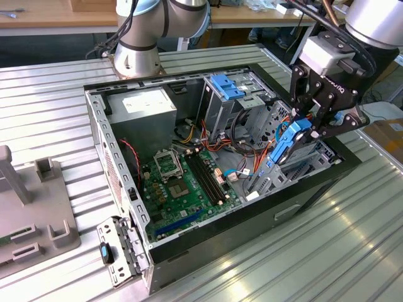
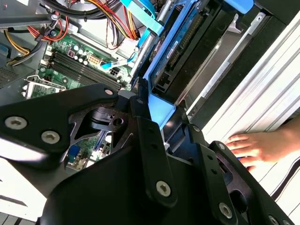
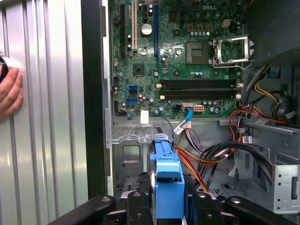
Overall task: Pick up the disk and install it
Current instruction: 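Pick up the disk, then insert the disk into the insertion slot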
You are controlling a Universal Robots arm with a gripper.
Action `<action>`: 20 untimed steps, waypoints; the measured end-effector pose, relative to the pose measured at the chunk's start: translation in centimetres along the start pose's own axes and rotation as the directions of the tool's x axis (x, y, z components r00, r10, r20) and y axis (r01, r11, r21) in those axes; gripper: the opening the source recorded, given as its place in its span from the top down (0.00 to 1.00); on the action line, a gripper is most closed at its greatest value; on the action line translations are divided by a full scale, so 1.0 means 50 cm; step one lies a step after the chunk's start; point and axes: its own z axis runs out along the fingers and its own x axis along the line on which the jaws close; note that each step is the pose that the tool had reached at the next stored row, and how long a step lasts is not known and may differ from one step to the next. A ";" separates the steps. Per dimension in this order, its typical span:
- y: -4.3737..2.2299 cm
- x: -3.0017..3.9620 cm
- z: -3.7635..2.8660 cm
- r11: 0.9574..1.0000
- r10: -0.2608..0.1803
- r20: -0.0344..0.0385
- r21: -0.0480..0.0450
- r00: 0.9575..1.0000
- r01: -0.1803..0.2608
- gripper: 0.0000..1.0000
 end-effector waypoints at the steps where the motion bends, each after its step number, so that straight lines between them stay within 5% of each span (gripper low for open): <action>1: 0.000 0.000 0.003 1.000 0.000 0.000 0.000 1.000 0.000 0.63; 9: 0.001 0.003 0.022 1.000 0.000 0.000 0.000 1.000 0.000 0.63; 20: 0.001 0.003 0.022 1.000 0.000 0.000 0.000 1.000 0.000 0.63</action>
